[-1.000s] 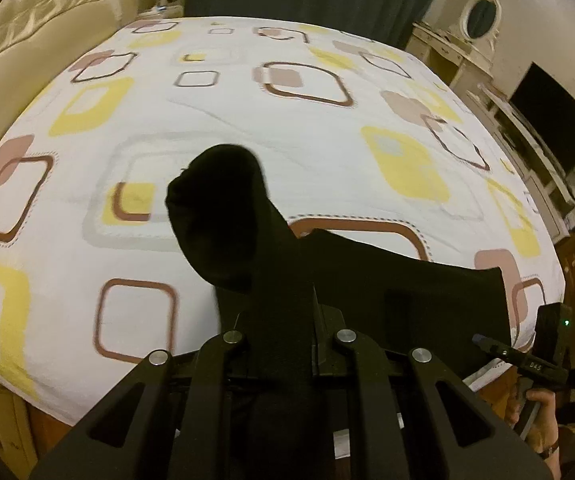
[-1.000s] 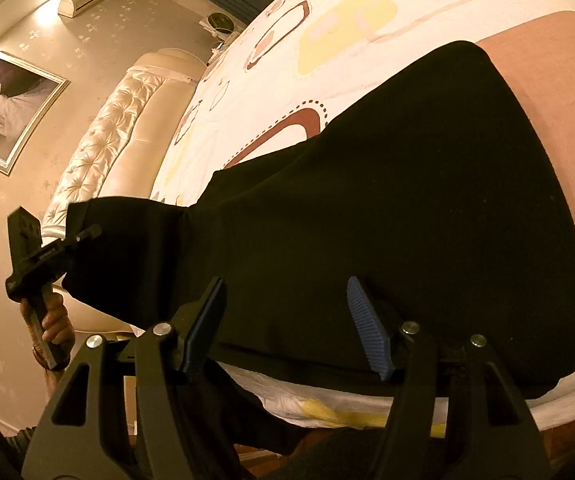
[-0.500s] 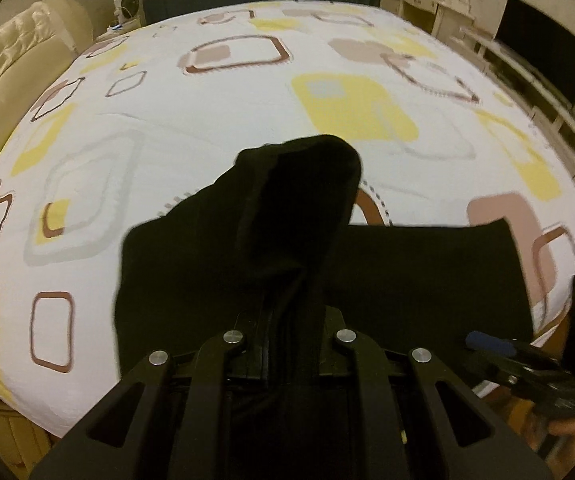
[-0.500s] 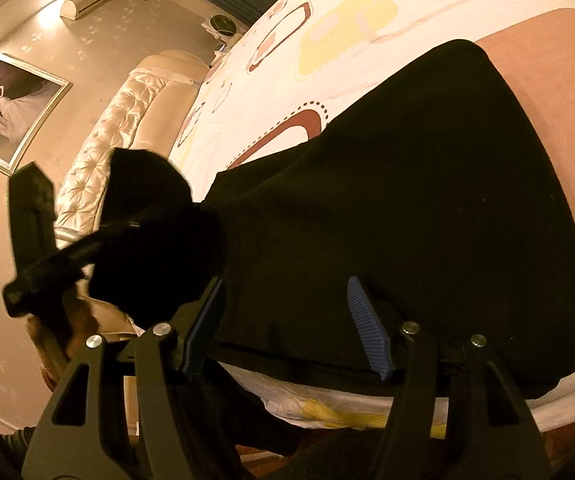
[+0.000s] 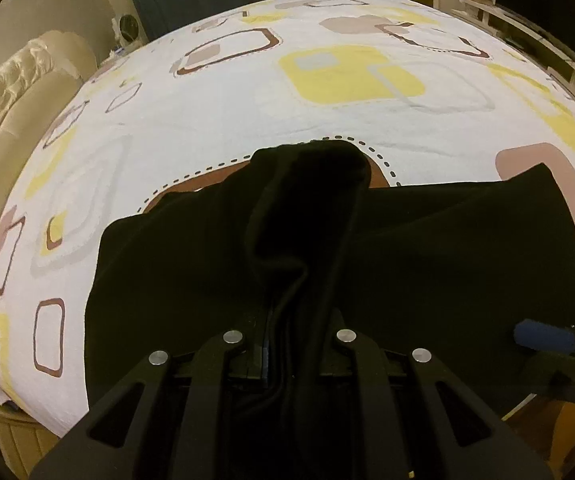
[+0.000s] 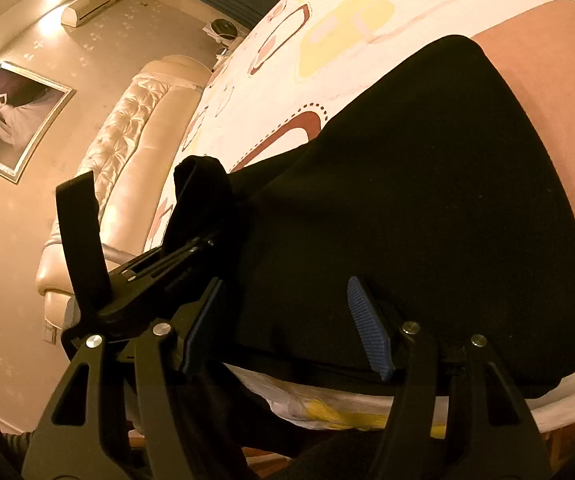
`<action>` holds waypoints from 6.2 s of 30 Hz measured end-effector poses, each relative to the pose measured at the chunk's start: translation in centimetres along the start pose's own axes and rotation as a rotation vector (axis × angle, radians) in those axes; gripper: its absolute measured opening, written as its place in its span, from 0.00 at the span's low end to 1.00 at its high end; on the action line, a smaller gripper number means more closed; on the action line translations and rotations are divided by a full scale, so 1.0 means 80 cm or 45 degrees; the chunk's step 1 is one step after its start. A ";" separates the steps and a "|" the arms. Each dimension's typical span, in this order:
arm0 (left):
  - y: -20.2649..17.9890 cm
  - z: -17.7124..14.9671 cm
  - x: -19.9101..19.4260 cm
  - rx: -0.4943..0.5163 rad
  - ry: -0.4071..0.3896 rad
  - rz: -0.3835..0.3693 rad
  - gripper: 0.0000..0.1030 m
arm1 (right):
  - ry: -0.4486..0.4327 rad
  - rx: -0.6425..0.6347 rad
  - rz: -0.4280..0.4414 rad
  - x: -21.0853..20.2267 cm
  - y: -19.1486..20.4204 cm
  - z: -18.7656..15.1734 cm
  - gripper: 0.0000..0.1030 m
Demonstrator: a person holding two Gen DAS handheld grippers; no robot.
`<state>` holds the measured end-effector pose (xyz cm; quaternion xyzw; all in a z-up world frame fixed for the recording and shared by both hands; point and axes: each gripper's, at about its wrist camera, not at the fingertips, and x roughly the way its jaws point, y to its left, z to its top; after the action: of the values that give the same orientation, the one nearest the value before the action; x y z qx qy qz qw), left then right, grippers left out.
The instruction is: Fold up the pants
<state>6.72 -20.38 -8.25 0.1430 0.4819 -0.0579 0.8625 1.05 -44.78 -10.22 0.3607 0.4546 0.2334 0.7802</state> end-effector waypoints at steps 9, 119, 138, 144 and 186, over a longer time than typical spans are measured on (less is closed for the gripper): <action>-0.004 0.000 -0.023 0.003 -0.080 -0.118 0.30 | 0.000 0.004 0.016 -0.002 -0.001 0.000 0.61; 0.177 -0.090 0.019 -0.509 0.125 -0.901 0.80 | -0.085 0.348 0.123 -0.080 -0.103 0.008 0.73; 0.144 -0.084 0.025 -0.461 0.130 -1.023 0.80 | -0.070 0.355 0.136 -0.073 -0.101 0.006 0.77; 0.130 -0.083 0.028 -0.451 0.142 -1.049 0.80 | -0.059 0.322 0.115 -0.067 -0.092 0.010 0.83; 0.233 -0.079 -0.004 -0.435 0.103 -0.719 0.28 | 0.057 0.025 0.102 0.025 0.028 0.032 0.28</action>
<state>5.85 -0.70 -7.56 -0.1407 0.5390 -0.2074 0.8041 4.18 -42.91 -8.73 0.3810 0.4595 0.2677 0.7563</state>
